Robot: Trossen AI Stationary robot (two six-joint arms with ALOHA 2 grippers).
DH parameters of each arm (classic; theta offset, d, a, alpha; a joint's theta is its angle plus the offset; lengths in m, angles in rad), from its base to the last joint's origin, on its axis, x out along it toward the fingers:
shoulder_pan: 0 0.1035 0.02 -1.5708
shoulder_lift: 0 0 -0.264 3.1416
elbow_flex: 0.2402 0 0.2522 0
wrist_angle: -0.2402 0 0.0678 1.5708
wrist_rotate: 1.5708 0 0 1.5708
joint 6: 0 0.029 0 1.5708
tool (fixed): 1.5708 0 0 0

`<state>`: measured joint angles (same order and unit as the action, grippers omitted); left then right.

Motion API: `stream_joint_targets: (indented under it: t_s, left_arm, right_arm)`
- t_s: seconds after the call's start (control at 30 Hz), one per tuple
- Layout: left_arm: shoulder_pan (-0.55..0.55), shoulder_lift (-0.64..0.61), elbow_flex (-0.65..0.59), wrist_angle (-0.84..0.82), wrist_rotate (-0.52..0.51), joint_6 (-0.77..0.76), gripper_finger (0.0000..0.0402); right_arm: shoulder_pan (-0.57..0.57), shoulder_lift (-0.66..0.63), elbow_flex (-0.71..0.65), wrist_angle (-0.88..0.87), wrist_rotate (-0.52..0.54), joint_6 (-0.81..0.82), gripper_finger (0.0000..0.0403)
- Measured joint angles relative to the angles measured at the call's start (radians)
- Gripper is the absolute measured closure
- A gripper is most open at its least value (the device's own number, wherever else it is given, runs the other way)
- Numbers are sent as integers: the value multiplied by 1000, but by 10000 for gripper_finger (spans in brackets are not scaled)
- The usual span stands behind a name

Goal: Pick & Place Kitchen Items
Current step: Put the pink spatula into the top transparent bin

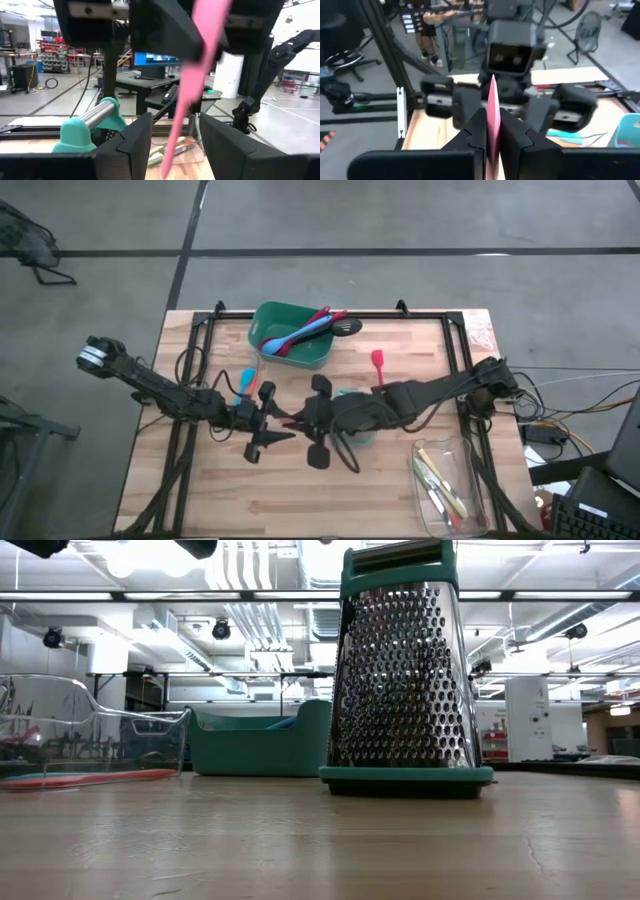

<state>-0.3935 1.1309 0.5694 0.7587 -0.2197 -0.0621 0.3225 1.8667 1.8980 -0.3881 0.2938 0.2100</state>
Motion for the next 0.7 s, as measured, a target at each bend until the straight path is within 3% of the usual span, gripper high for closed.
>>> stream_joint_targets:
  t_s: [0.7]
  left_arm:
    - [1,2,2,19,7,-6,233]
  right_arm:
    - [-33,18,-7,31,37,-4,383]
